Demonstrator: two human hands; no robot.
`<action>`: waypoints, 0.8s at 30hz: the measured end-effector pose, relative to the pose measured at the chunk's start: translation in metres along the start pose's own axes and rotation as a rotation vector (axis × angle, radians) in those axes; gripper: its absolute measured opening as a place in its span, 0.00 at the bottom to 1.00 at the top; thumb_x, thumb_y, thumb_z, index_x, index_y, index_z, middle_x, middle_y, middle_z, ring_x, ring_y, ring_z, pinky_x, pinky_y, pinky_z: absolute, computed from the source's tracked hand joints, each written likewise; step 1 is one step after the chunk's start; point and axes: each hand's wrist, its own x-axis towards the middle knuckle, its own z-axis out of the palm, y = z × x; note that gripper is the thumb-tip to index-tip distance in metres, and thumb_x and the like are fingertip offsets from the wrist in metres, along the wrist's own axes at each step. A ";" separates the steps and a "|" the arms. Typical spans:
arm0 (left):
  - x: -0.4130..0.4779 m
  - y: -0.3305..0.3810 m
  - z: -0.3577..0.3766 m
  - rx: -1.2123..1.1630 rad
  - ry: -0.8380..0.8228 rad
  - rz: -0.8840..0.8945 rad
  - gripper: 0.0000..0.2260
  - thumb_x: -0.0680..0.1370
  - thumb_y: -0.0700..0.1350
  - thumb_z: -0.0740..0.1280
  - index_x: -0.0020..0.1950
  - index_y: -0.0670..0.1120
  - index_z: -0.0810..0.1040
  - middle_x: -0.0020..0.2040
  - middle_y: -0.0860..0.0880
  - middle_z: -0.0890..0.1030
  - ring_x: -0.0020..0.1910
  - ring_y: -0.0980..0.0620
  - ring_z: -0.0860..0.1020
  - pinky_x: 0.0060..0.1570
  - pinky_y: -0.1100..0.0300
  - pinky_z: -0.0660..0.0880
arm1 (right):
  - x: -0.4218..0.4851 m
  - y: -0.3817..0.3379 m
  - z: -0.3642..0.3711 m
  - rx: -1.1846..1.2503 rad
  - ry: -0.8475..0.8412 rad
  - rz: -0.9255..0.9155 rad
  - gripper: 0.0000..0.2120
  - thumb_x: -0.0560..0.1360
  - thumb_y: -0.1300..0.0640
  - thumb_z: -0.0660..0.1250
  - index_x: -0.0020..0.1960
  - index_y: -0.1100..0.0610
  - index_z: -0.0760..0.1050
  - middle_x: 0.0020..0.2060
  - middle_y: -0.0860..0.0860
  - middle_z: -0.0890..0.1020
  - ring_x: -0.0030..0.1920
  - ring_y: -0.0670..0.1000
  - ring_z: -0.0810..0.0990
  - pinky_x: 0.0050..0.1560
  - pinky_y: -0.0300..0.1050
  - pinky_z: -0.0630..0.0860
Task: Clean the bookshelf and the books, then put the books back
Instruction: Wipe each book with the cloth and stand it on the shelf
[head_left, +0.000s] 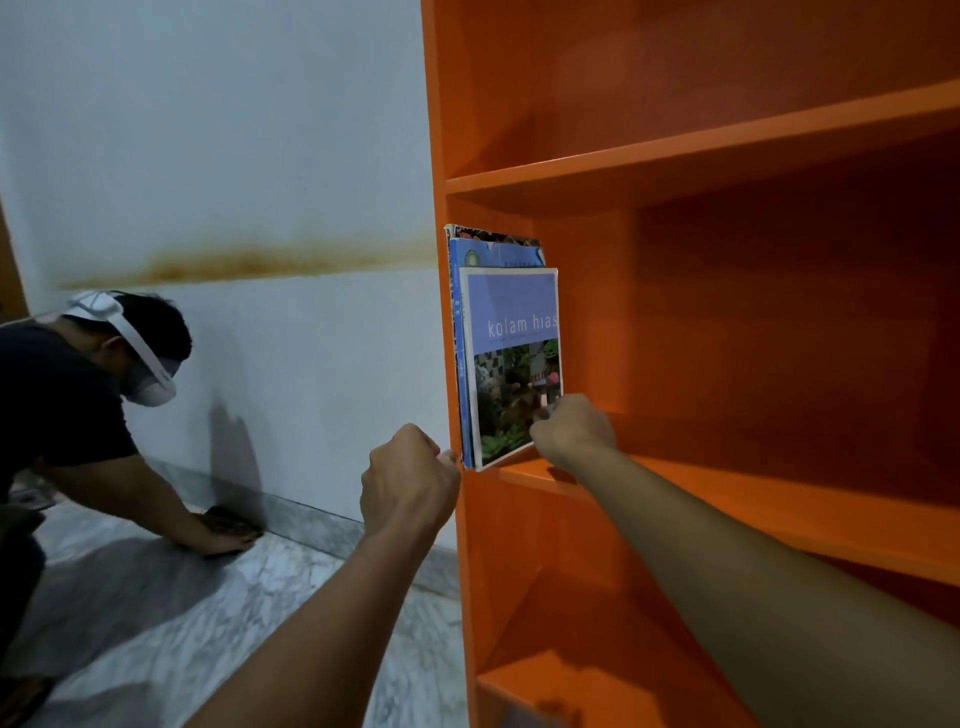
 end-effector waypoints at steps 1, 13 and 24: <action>-0.003 -0.008 -0.004 0.024 -0.025 0.018 0.10 0.79 0.52 0.67 0.51 0.46 0.77 0.43 0.49 0.78 0.39 0.53 0.76 0.37 0.59 0.71 | -0.009 -0.004 0.002 -0.026 0.018 -0.010 0.12 0.77 0.56 0.66 0.59 0.57 0.77 0.50 0.54 0.81 0.48 0.56 0.80 0.46 0.48 0.77; -0.067 -0.085 0.007 0.289 -0.516 0.301 0.26 0.77 0.63 0.61 0.67 0.45 0.71 0.64 0.41 0.74 0.62 0.39 0.74 0.61 0.40 0.72 | -0.165 0.032 -0.005 -0.552 0.040 0.075 0.14 0.79 0.55 0.62 0.63 0.58 0.73 0.66 0.57 0.74 0.75 0.62 0.60 0.72 0.67 0.57; -0.178 -0.035 0.046 0.287 -0.848 0.519 0.16 0.76 0.55 0.67 0.51 0.42 0.77 0.63 0.37 0.76 0.64 0.34 0.74 0.65 0.33 0.68 | -0.256 0.142 -0.032 -0.775 -0.224 0.282 0.05 0.74 0.60 0.63 0.50 0.60 0.73 0.52 0.61 0.78 0.52 0.65 0.76 0.57 0.63 0.75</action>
